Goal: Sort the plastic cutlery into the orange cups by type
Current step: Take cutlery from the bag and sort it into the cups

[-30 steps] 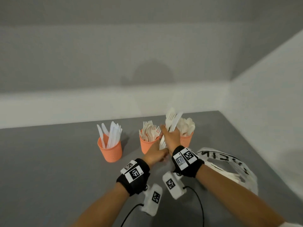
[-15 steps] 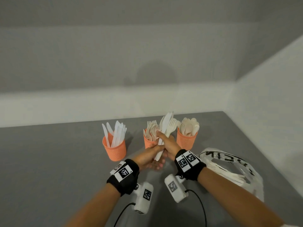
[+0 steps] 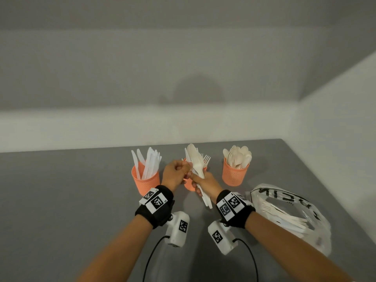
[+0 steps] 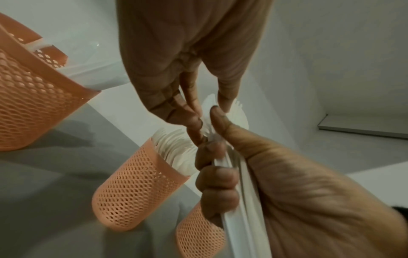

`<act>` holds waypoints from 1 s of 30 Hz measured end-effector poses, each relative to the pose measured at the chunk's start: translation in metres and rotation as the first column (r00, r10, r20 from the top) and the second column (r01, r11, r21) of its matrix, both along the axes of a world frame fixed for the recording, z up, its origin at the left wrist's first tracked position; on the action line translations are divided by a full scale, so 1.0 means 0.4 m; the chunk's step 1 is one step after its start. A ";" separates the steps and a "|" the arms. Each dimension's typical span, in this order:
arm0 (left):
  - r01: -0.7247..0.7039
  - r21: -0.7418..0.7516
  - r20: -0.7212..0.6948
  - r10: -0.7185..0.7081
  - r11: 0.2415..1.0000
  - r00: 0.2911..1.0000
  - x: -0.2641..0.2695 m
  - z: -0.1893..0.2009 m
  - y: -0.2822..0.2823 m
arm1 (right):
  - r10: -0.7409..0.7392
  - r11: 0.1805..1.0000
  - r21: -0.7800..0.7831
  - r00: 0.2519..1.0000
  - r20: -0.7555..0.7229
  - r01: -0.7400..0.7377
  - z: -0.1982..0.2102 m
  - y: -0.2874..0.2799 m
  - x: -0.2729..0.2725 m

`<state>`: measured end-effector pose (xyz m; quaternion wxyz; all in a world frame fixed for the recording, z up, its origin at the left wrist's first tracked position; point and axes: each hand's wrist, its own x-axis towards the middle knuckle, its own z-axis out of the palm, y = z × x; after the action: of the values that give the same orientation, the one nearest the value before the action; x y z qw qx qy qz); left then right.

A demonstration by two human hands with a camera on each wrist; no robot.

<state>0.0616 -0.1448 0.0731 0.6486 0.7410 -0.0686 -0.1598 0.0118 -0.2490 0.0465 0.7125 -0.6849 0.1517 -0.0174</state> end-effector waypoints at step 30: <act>-0.090 0.278 0.163 0.045 0.956 0.986 0.013 -0.005 0.024 | 0.177 0.981 0.079 0.984 0.004 -0.177 -0.023 0.013 0.009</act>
<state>0.0666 -0.1351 0.0711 0.5333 0.8385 -0.0697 -0.0878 0.0155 -0.2437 0.0371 0.7376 -0.6669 0.0918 0.0529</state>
